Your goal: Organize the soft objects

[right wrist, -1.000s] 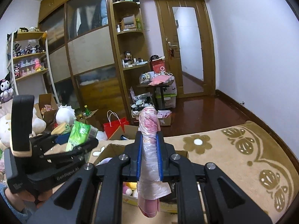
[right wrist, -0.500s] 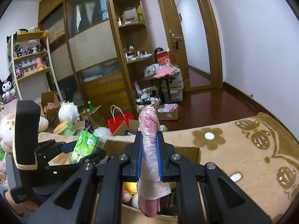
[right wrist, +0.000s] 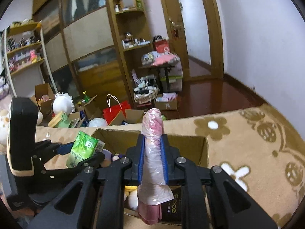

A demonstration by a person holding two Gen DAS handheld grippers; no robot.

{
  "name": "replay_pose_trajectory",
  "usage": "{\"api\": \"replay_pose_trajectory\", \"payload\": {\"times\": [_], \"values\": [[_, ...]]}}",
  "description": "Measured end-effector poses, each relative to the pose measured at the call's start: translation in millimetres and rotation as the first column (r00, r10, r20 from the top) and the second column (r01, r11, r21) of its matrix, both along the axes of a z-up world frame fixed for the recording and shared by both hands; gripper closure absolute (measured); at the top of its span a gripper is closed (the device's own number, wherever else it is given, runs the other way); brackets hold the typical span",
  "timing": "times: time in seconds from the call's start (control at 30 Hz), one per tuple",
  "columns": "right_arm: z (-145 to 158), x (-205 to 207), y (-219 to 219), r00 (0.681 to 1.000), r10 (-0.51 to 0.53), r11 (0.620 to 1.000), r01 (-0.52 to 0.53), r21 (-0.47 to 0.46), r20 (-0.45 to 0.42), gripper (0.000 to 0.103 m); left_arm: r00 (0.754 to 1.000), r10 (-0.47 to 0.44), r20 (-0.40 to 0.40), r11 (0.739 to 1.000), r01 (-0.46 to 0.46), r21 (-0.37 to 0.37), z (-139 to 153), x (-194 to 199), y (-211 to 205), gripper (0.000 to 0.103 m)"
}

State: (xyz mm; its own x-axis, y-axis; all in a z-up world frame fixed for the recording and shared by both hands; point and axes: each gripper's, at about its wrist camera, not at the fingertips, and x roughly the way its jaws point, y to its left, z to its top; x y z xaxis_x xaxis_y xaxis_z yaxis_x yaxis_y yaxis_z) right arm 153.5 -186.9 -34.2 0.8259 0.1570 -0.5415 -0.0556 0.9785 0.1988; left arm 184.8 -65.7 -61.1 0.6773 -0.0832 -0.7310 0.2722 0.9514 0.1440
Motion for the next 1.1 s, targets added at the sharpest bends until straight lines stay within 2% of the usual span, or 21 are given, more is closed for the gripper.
{"api": "replay_pose_trajectory", "payload": {"times": [0.13,0.2,0.33,0.4,0.47,0.53,0.7,0.9,1.0,1.1], "values": [[-4,1,-7,1.0,-0.012,1.0,0.012,0.012,-0.026,0.082,1.0,0.006,0.004,1.0,-0.006,0.016,-1,-2,0,0.037],[-6,1,-7,0.999,-0.007,1.0,0.007,0.009,-0.042,0.075,1.0,0.015,-0.001,1.0,-0.015,0.014,-1,-3,2,0.033],[-2,-4,-3,0.999,0.005,1.0,-0.005,0.001,-0.044,0.07,0.999,0.04,-0.009,0.999,-0.04,-0.009,5,-6,8,0.024],[1,-8,-2,0.999,0.005,1.0,-0.005,-0.001,-0.044,0.057,0.999,0.053,0.003,0.998,-0.053,-0.023,12,-11,14,0.019],[5,-13,-1,0.999,0.001,1.0,0.0,0.008,-0.037,0.051,0.998,0.062,0.015,0.998,-0.062,-0.026,17,-15,20,0.014],[9,-19,-1,0.999,-0.002,1.0,0.002,0.008,-0.033,0.049,0.997,0.072,0.033,0.997,-0.071,-0.025,25,-23,24,0.011],[23,-35,-2,1.0,-0.007,1.0,0.007,0.012,-0.013,0.033,0.993,0.081,0.087,0.996,-0.078,-0.037,45,-45,33,0.003],[44,-61,-2,1.0,-0.012,1.0,0.012,-0.016,0.021,0.013,0.987,0.083,0.14,0.996,-0.077,-0.048,69,-71,39,0.003],[54,-76,-5,0.999,-0.033,0.999,0.033,0.0,0.034,0.003,0.982,0.094,0.165,0.995,-0.085,-0.061,83,-86,44,0.003],[63,-92,-4,0.997,-0.045,0.999,0.045,-0.011,0.059,0.0,0.975,0.104,0.197,0.993,-0.092,-0.067,95,-101,49,0.003]]}}
